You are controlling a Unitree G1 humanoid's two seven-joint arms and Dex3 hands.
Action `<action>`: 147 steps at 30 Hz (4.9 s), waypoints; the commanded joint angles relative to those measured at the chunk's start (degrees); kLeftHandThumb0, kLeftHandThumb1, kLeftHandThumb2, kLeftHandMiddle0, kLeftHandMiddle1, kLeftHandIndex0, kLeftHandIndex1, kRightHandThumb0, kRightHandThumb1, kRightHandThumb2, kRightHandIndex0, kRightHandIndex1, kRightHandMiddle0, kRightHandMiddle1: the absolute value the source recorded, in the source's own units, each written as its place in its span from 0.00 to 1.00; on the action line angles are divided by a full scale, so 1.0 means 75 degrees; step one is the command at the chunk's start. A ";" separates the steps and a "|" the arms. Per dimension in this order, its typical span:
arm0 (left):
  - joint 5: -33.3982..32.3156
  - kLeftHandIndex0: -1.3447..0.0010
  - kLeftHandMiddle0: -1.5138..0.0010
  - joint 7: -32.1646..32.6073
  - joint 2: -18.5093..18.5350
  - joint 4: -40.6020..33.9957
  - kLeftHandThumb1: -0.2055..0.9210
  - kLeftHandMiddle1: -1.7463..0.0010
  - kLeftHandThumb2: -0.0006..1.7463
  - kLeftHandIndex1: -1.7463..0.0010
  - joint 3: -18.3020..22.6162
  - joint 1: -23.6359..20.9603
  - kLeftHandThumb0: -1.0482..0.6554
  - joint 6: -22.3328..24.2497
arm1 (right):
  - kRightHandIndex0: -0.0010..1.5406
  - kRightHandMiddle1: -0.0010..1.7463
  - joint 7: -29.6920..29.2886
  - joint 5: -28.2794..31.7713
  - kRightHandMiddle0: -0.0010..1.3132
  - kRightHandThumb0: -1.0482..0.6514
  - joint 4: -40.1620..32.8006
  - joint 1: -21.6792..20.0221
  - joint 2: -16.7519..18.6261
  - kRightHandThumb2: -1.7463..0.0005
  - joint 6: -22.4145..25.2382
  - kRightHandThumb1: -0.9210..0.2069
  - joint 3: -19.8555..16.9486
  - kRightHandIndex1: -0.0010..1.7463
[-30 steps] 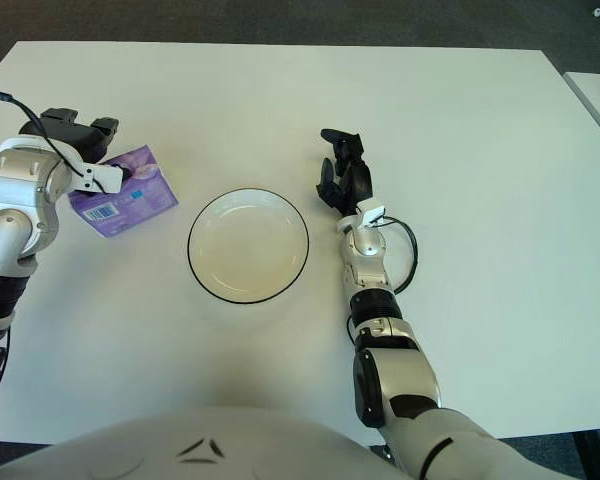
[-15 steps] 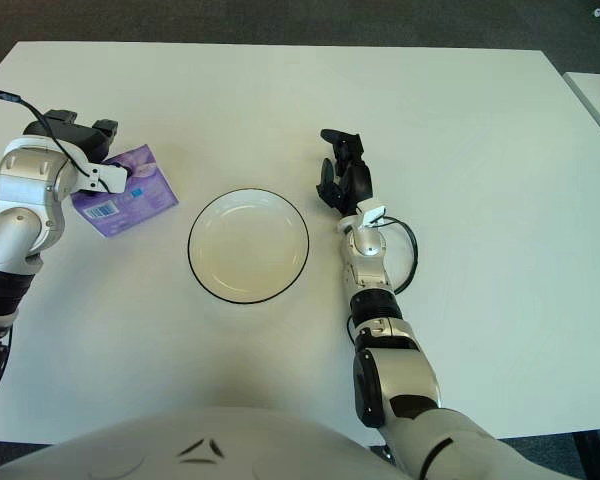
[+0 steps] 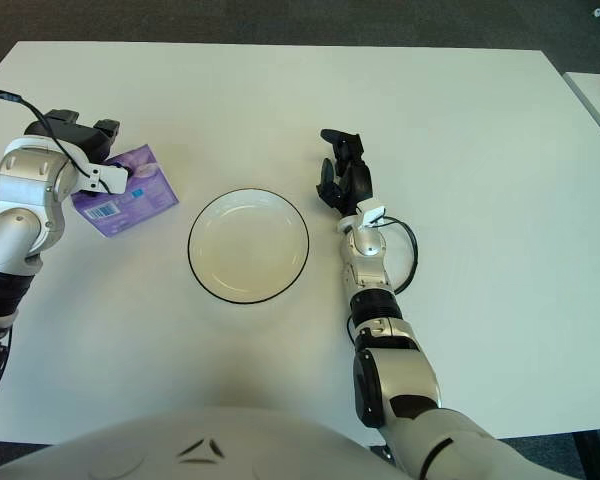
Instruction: Put the tissue paper into the plate.
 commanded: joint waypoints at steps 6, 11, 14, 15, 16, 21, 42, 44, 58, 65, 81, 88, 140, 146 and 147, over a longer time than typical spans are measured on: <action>-0.0414 1.00 0.91 0.0259 0.0137 -0.0565 1.00 0.93 0.53 1.00 0.0326 0.0561 0.00 -0.0016 | 0.22 0.63 0.0048 0.0027 0.00 0.26 0.1289 0.1531 0.0234 0.57 0.0606 0.00 0.0009 0.11; -0.0728 1.00 0.90 0.0099 0.0263 -0.0883 1.00 0.92 0.51 1.00 0.0539 0.0582 0.00 -0.0076 | 0.22 0.63 0.0033 0.0003 0.01 0.27 0.1281 0.1534 0.0238 0.57 0.0624 0.00 0.0027 0.11; -0.0947 1.00 0.90 0.0062 0.0263 -0.1029 1.00 0.92 0.50 1.00 0.0659 0.0627 0.00 -0.0042 | 0.22 0.64 0.0031 -0.0002 0.02 0.26 0.1265 0.1549 0.0242 0.57 0.0639 0.00 0.0036 0.11; -0.1011 1.00 0.90 0.0044 0.0273 -0.1091 1.00 0.92 0.49 1.00 0.0703 0.0644 0.00 -0.0030 | 0.22 0.64 0.0028 -0.0006 0.02 0.26 0.1262 0.1553 0.0242 0.57 0.0642 0.00 0.0039 0.11; -0.1078 1.00 0.89 0.0000 0.0301 -0.1168 1.00 0.92 0.49 1.00 0.0756 0.0661 0.00 -0.0023 | 0.22 0.64 0.0022 -0.0011 0.02 0.26 0.1263 0.1554 0.0242 0.57 0.0643 0.00 0.0044 0.11; -0.1383 1.00 0.90 -0.0125 0.0469 -0.1284 1.00 0.92 0.47 1.00 0.0893 0.0667 0.00 -0.0094 | 0.21 0.64 0.0012 -0.0019 0.01 0.26 0.1276 0.1546 0.0235 0.57 0.0649 0.00 0.0060 0.11; -0.3917 1.00 0.98 -0.0788 0.1744 -0.1033 1.00 0.95 0.43 1.00 0.1076 0.0418 0.00 -0.1488 | 0.21 0.64 0.0007 -0.0001 0.01 0.26 0.1274 0.1556 0.0260 0.56 0.0651 0.00 0.0090 0.12; -0.4142 1.00 0.98 -0.0887 0.1820 -0.0982 1.00 0.96 0.44 1.00 0.1066 0.0360 0.00 -0.1562 | 0.21 0.64 0.0000 -0.0006 0.01 0.26 0.1270 0.1544 0.0255 0.56 0.0661 0.00 0.0094 0.12; -0.4670 1.00 1.00 -0.0394 0.2140 -0.0032 1.00 0.96 0.45 1.00 0.0486 0.0075 0.00 -0.3033 | 0.21 0.64 -0.0062 -0.0038 0.01 0.26 0.1245 0.1550 0.0276 0.56 0.0668 0.00 0.0127 0.12; -0.4281 1.00 0.99 0.0004 0.1882 0.0111 1.00 0.96 0.43 1.00 0.0205 0.0202 0.01 -0.2891 | 0.21 0.64 -0.0074 -0.0028 0.01 0.26 0.1227 0.1573 0.0285 0.55 0.0674 0.00 0.0127 0.12; -0.2607 1.00 0.96 0.0497 0.0884 -0.0280 1.00 0.95 0.48 1.00 -0.0095 0.0500 0.00 -0.0745 | 0.21 0.64 -0.0131 -0.0047 0.00 0.26 0.1217 0.1608 0.0343 0.56 0.0651 0.00 0.0149 0.12; -0.2234 1.00 0.95 0.0834 0.0617 -0.0112 1.00 0.94 0.51 1.00 -0.0293 0.0471 0.00 -0.0544 | 0.21 0.62 -0.0160 -0.0081 0.00 0.25 0.1213 0.1630 0.0350 0.56 0.0606 0.00 0.0178 0.12; -0.3433 0.44 0.36 0.3009 0.1140 0.1778 1.00 0.01 0.29 0.00 -0.0583 0.0426 0.07 -0.2845 | 0.21 0.64 -0.0180 -0.0009 0.01 0.25 0.0925 0.1806 0.0222 0.54 0.0766 0.00 0.0091 0.14; -0.3256 0.33 0.28 0.3366 0.1155 0.1879 0.83 0.00 0.41 0.00 -0.0603 0.0457 0.25 -0.2863 | 0.22 0.65 -0.0176 0.0016 0.03 0.25 0.0910 0.1811 0.0217 0.54 0.0842 0.00 0.0071 0.15; -0.3235 0.33 0.28 0.3441 0.1134 0.1865 0.80 0.00 0.44 0.00 -0.0586 0.0490 0.27 -0.2833 | 0.22 0.65 -0.0165 0.0031 0.03 0.25 0.0913 0.1808 0.0219 0.54 0.0853 0.00 0.0063 0.15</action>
